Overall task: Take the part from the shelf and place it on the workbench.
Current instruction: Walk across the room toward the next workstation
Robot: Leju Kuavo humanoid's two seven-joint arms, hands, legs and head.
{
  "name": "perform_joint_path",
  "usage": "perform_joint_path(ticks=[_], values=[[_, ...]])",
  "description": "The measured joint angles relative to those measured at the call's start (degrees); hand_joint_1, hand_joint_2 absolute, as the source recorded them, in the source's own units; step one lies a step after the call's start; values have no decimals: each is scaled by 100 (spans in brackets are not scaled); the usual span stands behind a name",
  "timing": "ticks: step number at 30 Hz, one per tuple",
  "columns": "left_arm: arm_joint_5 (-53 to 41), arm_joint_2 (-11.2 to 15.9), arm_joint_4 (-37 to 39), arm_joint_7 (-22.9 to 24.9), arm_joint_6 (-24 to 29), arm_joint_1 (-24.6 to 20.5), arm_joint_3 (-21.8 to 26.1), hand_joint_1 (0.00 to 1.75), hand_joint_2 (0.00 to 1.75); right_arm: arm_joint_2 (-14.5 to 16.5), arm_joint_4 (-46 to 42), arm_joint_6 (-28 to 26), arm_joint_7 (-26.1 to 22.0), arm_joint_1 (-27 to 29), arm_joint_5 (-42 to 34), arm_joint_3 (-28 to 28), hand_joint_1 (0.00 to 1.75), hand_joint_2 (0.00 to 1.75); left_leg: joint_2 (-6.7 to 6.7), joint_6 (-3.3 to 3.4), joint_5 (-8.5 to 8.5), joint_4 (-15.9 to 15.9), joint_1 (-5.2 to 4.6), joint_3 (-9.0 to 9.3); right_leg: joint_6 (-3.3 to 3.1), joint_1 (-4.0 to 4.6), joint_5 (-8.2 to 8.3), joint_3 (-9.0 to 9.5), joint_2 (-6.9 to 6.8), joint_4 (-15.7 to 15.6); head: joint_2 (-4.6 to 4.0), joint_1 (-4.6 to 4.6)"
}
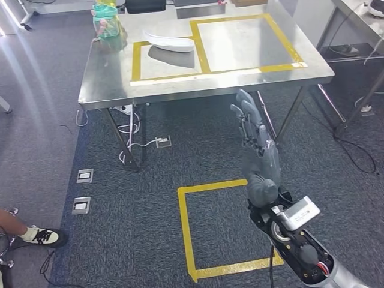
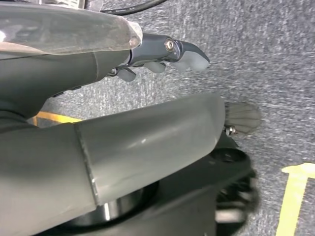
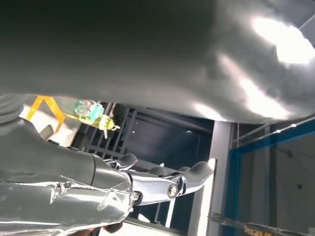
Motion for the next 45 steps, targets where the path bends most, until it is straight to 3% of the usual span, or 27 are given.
perform_joint_path(ticks=[2, 3, 4, 7, 8, 12, 14, 16, 17, 18, 19, 20, 22, 24, 27, 28, 29, 32, 33, 34, 35, 37, 39, 43, 45], values=[[1, -2, 0, 0, 0, 8, 0, 0, 0, 0, 0, 15, 2, 2, -2, -1, 0, 0, 2, -9, -338, 724, 10, -285, -19, 23, 66, -98, -6, 4, 0, -38], [2, -2, 0, 0, 0, 14, 0, 0, 0, 0, 0, 23, 1, 3, -4, -1, 0, 0, 2, 6, -349, 821, 8, -290, -24, 37, 97, -142, -8, 5, 0, -40], [3, -2, 0, 0, 0, 18, 0, 0, 0, 0, 0, 31, 1, 3, -7, -2, 0, 0, 1, 36, -252, 661, 2, -166, -27, 51, 125, -177, -6, 6, 0, -41], [4, 7, 0, -5, 1, 5, 0, 0, 0, 0, 0, 50, 0, -1, -10, -7, 0, 0, 7, 188, 172, -560, -54, 575, -15, 93, 190, -240, -5, 11, 1, -38], [4, 10, 0, -9, 2, -2, 0, 0, 0, 0, 0, 53, 0, -2, -12, -13, 0, 0, 16, 221, 236, -829, -74, 721, 2, 101, 208, -256, -7, 15, 1, -36], [5, 4, 0, -13, 5, 6, 0, 0, 0, 0, 0, 56, 0, -1, -16, -37, 0, 0, 43, 285, 354, -1040, -63, 756, 112, 101, 211, -314, -16, 55, 0, -31], [6, 0, 0, -13, 10, 9, 0, 0, 0, 0, 0, 54, 0, 1, -17, -53, 0, 0, 62, 327, 433, -1088, -23, 720, 169, 97, -107, -476, -3, 443, 0, 7], [6, -7, 0, -13, 12, 8, 0, 0, 0, 0, 0, 53, 0, 9, -21, -62, 0, 0, 67, 350, 486, -1089, -25, 649, 223, 70, -595, -762, 0, 1260, 0, 59], [6, -10, 0, -13, 12, 11, 0, 0, 0, 0, 0, 53, 1, 15, -23, -67, 0, 0, 67, 350, 514, -1087, -27, 611, 243, 58, -753, -864, 0, 1612, -1, 73], [6, -13, 0, -13, 12, 16, 0, 0, 0, 0, 0, 53, 1, 20, -25, -72, 0, 0, 67, 344, 541, -1084, -28, 574, 257, 51, -803, -877, -1, 1775, 0, 82], [6, -13, 0, -13, 12, 19, 0, 0, 0, 0, 0, 53, 1, 22, -26, -77, 0, 0, 65, 332, 566, -1080, -27, 544, 267, 44, -738, -768, -2, 1682, 0, 92], [6, -14, 0, -13, 12, 21, 0, 0, 0, 0, 0, 53, 1, 22, -26, -80, 0, 0, 64, 318, 587, -1073, -25, 521, 273, 37, -579, -538, -3, 1345, 0, 104], [4, -14, 0, -13, 11, 18, 0, 0, 0, 0, -1, 55, 1, 18, -25, -85, 0, 0, 60, 278, 621, -1047, -32, 488, 274, 33, -283, 6, -2, 421, 0, 138], [2, -14, 0, -13, 11, 12, 0, 0, 0, 0, -2, 59, 1, 19, -22, -89, 0, 0, 56, 223, 660, -1010, -52, 446, 233, 42, -199, 242, 7, -70, 0, 151], [2, -10, 0, -13, 13, 13, 0, 0, 0, 0, -2, 67, 3, 33, -17, -93, 0, 0, 48, 126, 702, -977, -48, 397, 112, 50, -148, 212, 4, -106, 0, 104], [2, -8, 0, -13, 13, 13, 0, 0, 0, 0, -2, 69, 3, 31, -16, -94, 0, 0, 38, 91, 619, -885, -42, 354, 66, 44, -112, 204, -5, -116, -1, 90], [2, -6, 0, -13, 13, 12, 0, 0, 0, 0, -2, 70, 4, 27, -15, -95, 0, 0, 28, 60, 471, -710, -37, 274, 21, 32, -73, 188, -16, -128, -1, 70], [2, -7, 0, -13, 13, 13, 0, 0, 0, 0, -2, 78, 9, 29, -12, -95, 0, 0, 18, -11, -225, 432, 0, -190, -30, 33, 41, 38, -24, -120, 0, -8], [2, -7, 0, -13, 13, 15, 0, 0, 0, 0, -2, 82, 13, 31, -9, -95, 0, 0, 19, -18, -338, 711, 11, -275, -27, 37, 75, -19, -23, -110, 0, -21], [2, -7, 0, -13, 14, 15, 0, 0, 0, 0, -2, 85, 15, 32, -7, -95, 0, 0, 19, -13, -315, 741, 14, -235, -23, 39, 101, -63, -23, -102, 0, -23], [2, -7, 0, -13, 15, 15, 0, 0, 0, 0, -2, 86, 17, 32, -5, -95, 0, 0, 18, 2, -192, 528, 15, -76, -17, 42, 121, -93, -21, -95, 0, -26], [2, -2, 0, -13, 18, 6, 0, 0, 0, 0, -3, 88, 18, 31, -1, -96, 0, 0, 16, 68, 131, -349, 6, 466, 8, 49, 152, -125, -17, -89, 0, -29], [1, 4, 0, -13, 22, -8, 0, 0, 0, 0, -3, 88, 19, 27, 2, -98, 0, 0, 16, 133, 287, -968, -22, 803, 53, 60, 183, -148, -18, -83, 0, -27], [2, 3, 0, -15, 38, 2, 0, 0, 0, 0, -9, 95, 27, 29, 9, -99, 0, 0, 32, 243, 365, -1103, -19, 806, 163, 56, 166, -213, -13, -29, 0, -16], [3, -1, 0, -29, 45, 1, 0, 0, 0, 0, -15, 101, 33, 30, 17, -103, 0, 0, 49, 306, 417, -1144, 5, 778, 209, 50, -162, -403, -5, 414, 0, 25]])
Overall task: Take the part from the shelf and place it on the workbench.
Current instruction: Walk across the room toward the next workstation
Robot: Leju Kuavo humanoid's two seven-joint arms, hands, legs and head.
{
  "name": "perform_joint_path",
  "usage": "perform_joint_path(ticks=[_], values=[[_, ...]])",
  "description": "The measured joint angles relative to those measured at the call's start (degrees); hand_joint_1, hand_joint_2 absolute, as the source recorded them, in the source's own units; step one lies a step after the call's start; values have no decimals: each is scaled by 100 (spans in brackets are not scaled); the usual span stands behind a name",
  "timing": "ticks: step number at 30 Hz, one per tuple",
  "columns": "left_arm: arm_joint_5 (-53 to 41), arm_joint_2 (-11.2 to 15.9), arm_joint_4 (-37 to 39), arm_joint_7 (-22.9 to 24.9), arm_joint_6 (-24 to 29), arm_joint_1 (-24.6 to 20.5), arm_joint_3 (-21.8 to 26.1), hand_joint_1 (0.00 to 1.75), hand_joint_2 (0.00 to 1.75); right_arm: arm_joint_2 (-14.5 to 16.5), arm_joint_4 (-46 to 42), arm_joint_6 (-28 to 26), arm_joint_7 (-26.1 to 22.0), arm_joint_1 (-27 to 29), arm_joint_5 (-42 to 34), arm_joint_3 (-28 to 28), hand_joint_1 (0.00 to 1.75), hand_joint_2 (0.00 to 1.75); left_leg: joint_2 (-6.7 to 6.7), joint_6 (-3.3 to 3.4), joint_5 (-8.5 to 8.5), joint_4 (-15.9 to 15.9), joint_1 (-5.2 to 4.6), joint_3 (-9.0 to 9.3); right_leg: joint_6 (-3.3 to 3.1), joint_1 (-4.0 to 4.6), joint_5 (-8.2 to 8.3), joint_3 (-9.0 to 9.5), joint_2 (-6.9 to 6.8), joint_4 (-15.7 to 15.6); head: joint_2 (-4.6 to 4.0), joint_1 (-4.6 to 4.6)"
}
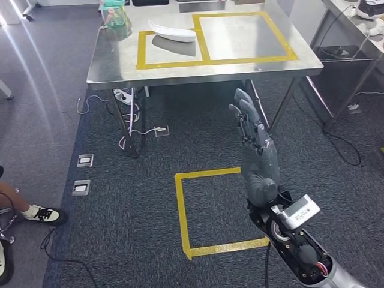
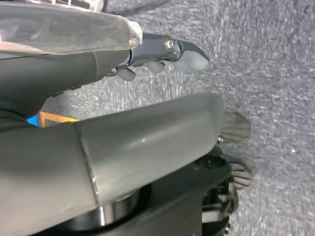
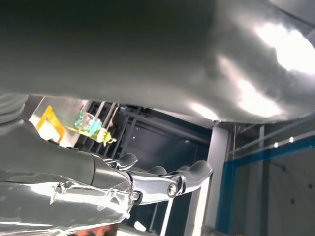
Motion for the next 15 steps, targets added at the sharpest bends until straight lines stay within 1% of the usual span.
perform_joint_path(ticks=[2, 3, 4, 5, 6, 7, 8, 9, 10, 12, 14, 15], values=[[2, -3, 0, -25, 3, 1, 0, 0, 0, 0, -2, 5, 6, 10, 6, -1, 0, 0, 4, 26, 37, 3, -8, -55, 36, -7, -460, -315, 1, 852, 1, 52], [3, -5, 0, -35, 3, 6, 0, 0, 0, 0, -2, 7, 10, 21, 7, -1, 0, 0, 4, 27, 55, 6, -11, -81, 49, -7, -587, -417, 1, 1177, 0, 67], [5, -6, 0, -43, 4, 11, 0, 0, 0, 0, -2, 12, 15, 30, 7, -1, 0, 0, 4, 23, 73, 9, -14, -102, 55, -6, -597, -419, 1, 1291, 0, 75], [6, -7, 0, -46, 5, 16, 0, 0, 0, 0, -2, 18, 18, 36, 7, -1, 0, 0, 2, 15, 87, 13, -15, -113, 52, -6, -485, -292, 0, 1134, 0, 82], [7, -8, 0, -48, 7, 18, 0, 0, 0, 0, -2, 25, 21, 37, 8, 0, 0, 0, 1, 7, 96, 20, -15, -116, 41, -6, -293, -58, -1, 755, 0, 90], [7, -9, 0, -49, 8, 17, 0, 0, 0, 0, -2, 30, 22, 33, 8, 0, 0, 0, 0, -4, 104, 28, -19, -119, 24, -4, -121, 203, 0, 289, -1, 100], [7, -11, 0, -49, 9, 14, 0, 0, 0, 0, -2, 32, 26, 28, 9, 1, 0, 0, -2, -20, 111, 48, -31, -131, 4, 3, 0, 426, 0, -136, 0, 111], [7, -12, 0, -50, 10, 10, 0, 0, 0, 0, -2, 34, 28, 22, 9, 1, 0, 0, -2, -45, 123, 65, -43, -153, -21, 12, 54, 564, 0, -417, 1, 115], [8, -11, 0, -50, 11, 9, 0, 0, 0, 0, -3, 36, 32, 20, 10, 2, 0, 0, -2, -60, 119, 87, -62, -184, -43, 11, 46, 615, 3, -554, 1, 110], [11, -10, 0, -50, 13, 11, 0, 0, 0, 0, -4, 41, 34, 26, 11, 4, 0, 0, 1, -13, 122, 110, -83, -234, -71, 14, 41, 615, 6, -589, 1, 66], [14, -10, 0, -50, 14, 15, 0, 0, 0, 0, -4, 45, 38, 33, 12, 2, 0, 0, 4, 26, 149, 104, -80, -244, -83, 26, 53, 608, 7, -594, 0, 27], [14, -10, 0, -50, 14, 16, 0, 0, 0, 0, -4, 47, 40, 34, 13, 2, 0, 0, 3, 3, 169, 94, -74, -242, -92, 34, 58, 606, 6, -594, -1, 18]])
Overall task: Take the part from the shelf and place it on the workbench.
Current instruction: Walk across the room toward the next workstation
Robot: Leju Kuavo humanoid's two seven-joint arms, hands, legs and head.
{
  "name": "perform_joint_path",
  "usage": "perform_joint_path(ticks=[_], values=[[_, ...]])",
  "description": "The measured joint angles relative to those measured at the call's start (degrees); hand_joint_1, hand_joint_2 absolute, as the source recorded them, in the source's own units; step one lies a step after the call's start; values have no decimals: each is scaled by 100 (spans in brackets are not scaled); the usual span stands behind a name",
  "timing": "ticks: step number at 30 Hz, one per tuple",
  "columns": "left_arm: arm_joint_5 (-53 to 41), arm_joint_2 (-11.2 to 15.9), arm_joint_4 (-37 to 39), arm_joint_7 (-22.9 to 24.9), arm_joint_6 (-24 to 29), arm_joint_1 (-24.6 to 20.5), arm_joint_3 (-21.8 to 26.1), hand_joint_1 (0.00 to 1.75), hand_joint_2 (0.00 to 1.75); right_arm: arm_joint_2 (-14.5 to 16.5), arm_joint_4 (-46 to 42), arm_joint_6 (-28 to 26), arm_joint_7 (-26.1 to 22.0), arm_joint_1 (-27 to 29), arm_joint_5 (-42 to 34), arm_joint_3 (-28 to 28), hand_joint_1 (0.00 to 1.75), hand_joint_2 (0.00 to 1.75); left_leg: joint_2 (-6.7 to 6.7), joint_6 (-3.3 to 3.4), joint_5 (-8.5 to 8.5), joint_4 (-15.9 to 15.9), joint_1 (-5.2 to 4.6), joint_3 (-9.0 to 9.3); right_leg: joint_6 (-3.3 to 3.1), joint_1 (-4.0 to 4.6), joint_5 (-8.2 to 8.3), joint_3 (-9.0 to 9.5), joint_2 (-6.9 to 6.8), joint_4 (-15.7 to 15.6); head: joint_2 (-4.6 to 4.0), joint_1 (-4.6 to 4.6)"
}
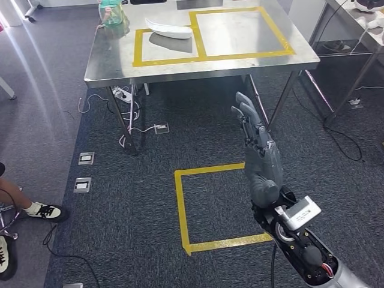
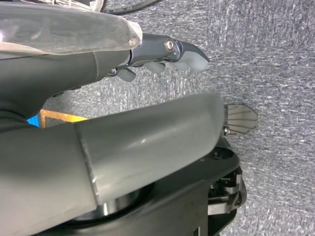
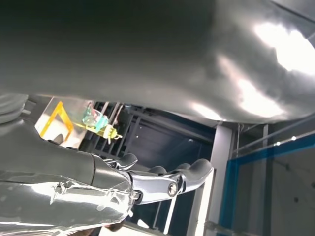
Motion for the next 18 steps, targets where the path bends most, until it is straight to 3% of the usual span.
perform_joint_path(ticks=[10, 18], values=[[0, 1, 0, 0, 2, 0, 0, 0, 0, 0, 0, 1, 12, -1, 7, 1, 0, 0, -5, -116, 32, -43, 28, 5, -48, 23, 5, -6, -11, 4, 1, -22], [-1, 2, 0, 0, 21, -2, 0, 0, 0, 0, 0, -9, 44, 0, 7, -1, 0, 0, -5, -127, 24, -42, 27, 4, -48, 14, 2, -11, -11, 0, 0, -21]])
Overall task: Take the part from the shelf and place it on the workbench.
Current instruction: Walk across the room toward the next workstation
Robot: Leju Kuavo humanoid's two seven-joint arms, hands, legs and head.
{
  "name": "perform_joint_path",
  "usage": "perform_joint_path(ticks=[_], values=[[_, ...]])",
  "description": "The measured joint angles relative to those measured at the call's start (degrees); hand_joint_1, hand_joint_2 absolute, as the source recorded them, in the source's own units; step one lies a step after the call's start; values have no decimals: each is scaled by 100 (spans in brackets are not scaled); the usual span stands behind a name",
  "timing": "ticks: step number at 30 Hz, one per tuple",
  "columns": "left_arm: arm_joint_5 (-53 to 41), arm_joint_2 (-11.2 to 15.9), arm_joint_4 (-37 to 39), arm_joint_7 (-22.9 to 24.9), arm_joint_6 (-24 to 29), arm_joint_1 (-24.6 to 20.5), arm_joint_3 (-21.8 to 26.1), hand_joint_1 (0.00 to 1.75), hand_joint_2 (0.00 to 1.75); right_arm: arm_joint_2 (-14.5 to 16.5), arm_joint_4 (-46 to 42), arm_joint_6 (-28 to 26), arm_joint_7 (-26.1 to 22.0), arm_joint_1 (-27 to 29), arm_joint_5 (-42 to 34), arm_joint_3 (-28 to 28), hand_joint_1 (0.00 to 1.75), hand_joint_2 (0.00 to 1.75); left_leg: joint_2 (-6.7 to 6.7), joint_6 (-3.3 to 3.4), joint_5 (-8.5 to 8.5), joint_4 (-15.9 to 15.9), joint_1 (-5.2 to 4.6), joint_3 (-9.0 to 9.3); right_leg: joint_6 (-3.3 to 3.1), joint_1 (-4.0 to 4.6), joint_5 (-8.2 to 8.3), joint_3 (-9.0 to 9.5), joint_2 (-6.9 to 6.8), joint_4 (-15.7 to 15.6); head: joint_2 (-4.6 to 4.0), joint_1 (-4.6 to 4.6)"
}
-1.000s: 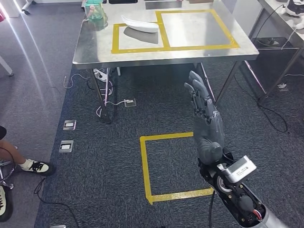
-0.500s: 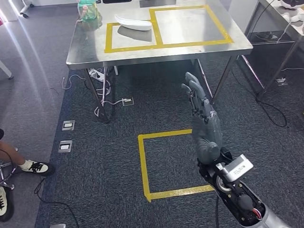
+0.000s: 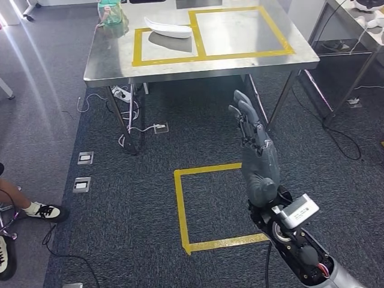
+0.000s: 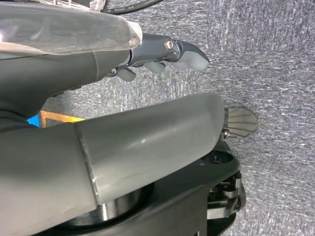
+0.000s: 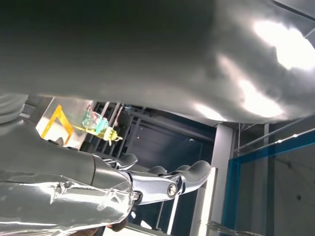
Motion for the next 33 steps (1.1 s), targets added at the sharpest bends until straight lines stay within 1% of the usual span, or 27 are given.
perform_joint_path(ticks=[8, 9, 11, 12, 13, 14, 15, 16, 17, 18, 19, 20, 21, 22, 23, 24, 25, 26, 27, 28, 29, 30, 31, 32, 33], values=[[-1, 0, 0, 0, 8, -1, 0, 0, 0, 0, 0, 19, 45, 1, -33, -1, 0, 0, 0, 5, -3, 3, -6, -1, 2, -17, 1, 2, 0, -4, 0, 5], [-1, 1, 0, 0, 8, -2, 0, 0, 0, 0, 0, 33, 58, 1, -47, -1, 0, 0, -1, 15, -12, 12, -14, -4, 12, -28, 6, 7, 0, -19, 0, 6], [-2, 3, -1, 0, 8, -7, 0, 0, 0, 0, -2, 67, 79, -3, -68, -1, 0, 0, -4, 79, -6, -45, -23, 22, 61, -31, 28, 40, -2, -88, 0, -5], [-3, -1, -1, 0, 8, -10, 0, 0, 0, 0, -5, 88, 89, -3, -74, -3, 0, 0, 3, 108, 21, -134, -5, 73, 88, -33, 27, 63, -2, -125, 0, -12], [-4, -6, -2, 0, 8, -14, 0, 0, 0, 0, -9, 104, 96, -7, -76, -8, 0, 0, 10, 131, 61, -245, 24, 139, 113, -21, -28, 48, 0, -71, 0, -13], [-5, -12, -2, 0, 8, -20, 0, 0, 0, 0, -13, 120, 101, -12, -79, -17, 0, 0, 22, 135, 100, -339, 58, 199, 133, -14, -151, -37, 4, 128, 0, -1], [-6, -14, -2, 0, 8, -23, 0, 0, 0, 0, -14, 127, 105, -12, -84, -28, 0, 0, 31, 129, 121, -391, 80, 238, 153, -31, -328, -210, 7, 487, -1, 29], [-6, -15, -2, 0, 7, -27, 0, 0, 0, 1, -13, 129, 107, -8, -89, -38, 0, 0, 34, 127, 122, -402, 88, 249, 184, -50, -519, -441, 9, 942, 0, 60], [-6, -16, -2, 0, 7, -29, 0, 0, 0, 1, -12, 133, 108, 5, -93, -44, 0, 0, 37, 114, 114, -396, 96, 250, 215, -81, -641, -658, 8, 1340, 0, 84], [-6, -18, -2, 0, 6, -28, 0, 0, 0, 1, -11, 136, 110, 21, -96, -48, 0, 0, 37, 93, 99, -380, 110, 252, 250, -116, -652, -792, 7, 1551, 0, 100], [-6, -20, -2, 0, 5, -28, 0, 0, 0, 1, -11, 138, 110, 31, -96, -51, 0, 0, 36, 61, 76, -351, 131, 253, 291, -151, -539, -809, 4, 1516, 0, 106], [-6, -21, -2, 0, 5, -27, 0, 0, 0, 0, -11, 139, 110, 34, -95, -57, 0, 0, 35, 20, 43, -303, 162, 254, 336, -185, -322, -706, -3, 1237, -1, 114], [-6, -20, -2, 0, 5, -27, 0, 0, 0, 0, -11, 139, 110, 34, -95, -66, 0, 0, 34, -31, -4, -233, 192, 251, 389, -222, -90, -530, -16, 814, 0, 128], [-7, -6, 0, 0, 5, -32, -1, 0, 0, 0, -9, 139, 110, 33, -95, -72, 0, 0, 29, -90, -56, -151, 201, 236, 420, -239, 68, -373, -15, 448, 0, 159], [-9, -2, 0, 1, 5, -37, -1, 0, 0, 0, -9, 139, 109, 34, -95, -76, 0, 0, 24, -139, -97, -71, 200, 213, 403, -250, 153, -259, -2, 201, 0, 183], [-10, 3, 1, 1, 5, -44, -2, 0, 0, 0, -8, 139, 110, 37, -96, -79, 0, 0, 20, -182, -122, -12, 191, 188, 360, -249, 158, -214, 17, 102, 0, 180], [-12, 8, 1, 2, 5, -48, -2, 0, 0, -1, -8, 143, 110, 40, -95, -83, 0, 0, 16, -214, -125, 16, 181, 166, 289, -232, 128, -225, 45, 138, 0, 167], [-13, 2, -1, 2, 4, -46, -2, 0, 0, -1, -10, 148, 110, 40, -95, -87, 0, 0, 16, -239, -122, 31, 189, 152, 219, -227, 129, -236, 61, 165, 0, 134], [-13, 5, 0, 2, 5, -43, -2, 0, 0, -1, -10, 152, 111, 41, -94, -90, 0, 0, 17, -265, -127, 42, 200, 145, 178, -221, 132, -247, 70, 179, 0, 97], [-14, 7, 0, 3, 5, -42, -2, 0, 0, -1, -11, 158, 110, 39, -92, -91, 0, 0, 16, -283, -191, 130, 210, 104, 144, -217, 139, -252, 76, 183, 0, 64], [-14, 6, 0, 3, 5, -47, -2, 0, 0, -1, -11, 161, 108, 38, -91, -91, 0, 0, 14, -293, -320, 342, 215, 1, 117, -214, 147, -256, 80, 179, 0, 28], [-14, 5, 0, 3, 5, -53, -2, 0, 0, 0, -11, 163, 107, 38, -89, -90, 0, 0, 11, -294, -489, 650, 214, -151, 95, -208, 151, -262, 81, 177, -1, -10], [-14, 4, 0, 3, 5, -58, -2, 0, 0, 0, -11, 165, 106, 38, -88, -90, 0, 0, 8, -288, -693, 1070, 208, -366, 77, -195, 152, -274, 81, 176, 0, -43], [-14, 3, 0, 3, 5, -57, -3, 0, 0, 0, -11, 165, 107, 40, -87, -91, 0, 0, 5, -278, -852, 1496, 200, -595, 58, -175, 151, -285, 83, 176, 0, -57], [-14, 2, 0, 3, 5, -51, -3, 0, 0, 0, -11, 165, 107, 44, -87, -90, 0, 0, 2, -260, -928, 1797, 190, -764, 42, -152, 149, -290, 89, 176, 1, -66]])
